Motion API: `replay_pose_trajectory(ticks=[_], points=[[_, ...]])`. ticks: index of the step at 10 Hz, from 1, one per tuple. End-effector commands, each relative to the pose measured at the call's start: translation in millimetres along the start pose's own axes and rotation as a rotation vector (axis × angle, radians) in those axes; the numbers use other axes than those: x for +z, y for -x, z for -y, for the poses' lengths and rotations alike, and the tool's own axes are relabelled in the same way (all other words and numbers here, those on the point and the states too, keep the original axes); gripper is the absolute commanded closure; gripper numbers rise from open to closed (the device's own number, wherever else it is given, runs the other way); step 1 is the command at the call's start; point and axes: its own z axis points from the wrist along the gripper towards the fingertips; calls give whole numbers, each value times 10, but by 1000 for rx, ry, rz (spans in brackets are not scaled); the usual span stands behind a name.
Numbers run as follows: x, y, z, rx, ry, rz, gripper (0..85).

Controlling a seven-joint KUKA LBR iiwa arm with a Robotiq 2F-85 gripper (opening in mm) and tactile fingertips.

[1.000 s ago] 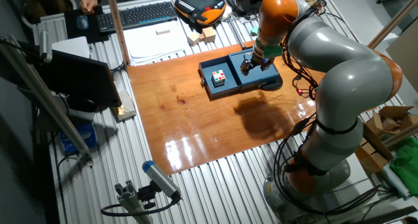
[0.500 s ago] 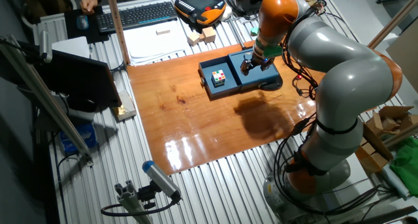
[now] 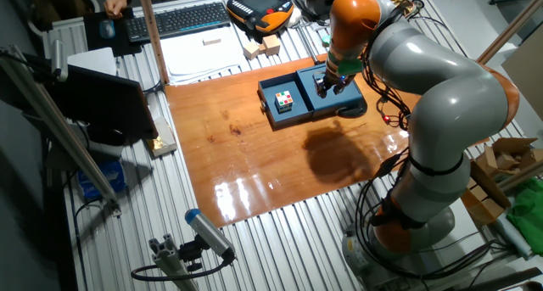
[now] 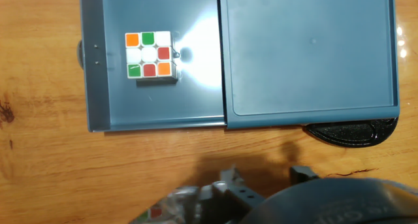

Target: Grasp the handle and close the drawer

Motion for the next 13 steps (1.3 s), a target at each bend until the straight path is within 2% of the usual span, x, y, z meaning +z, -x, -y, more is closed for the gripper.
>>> replay_pose_trajectory(ticks=[1,8,13], points=[[11,4,10,0,4,-2,830],[61,26,-28,16,5,0,830],[257,72,-322,82,23,9,830]])
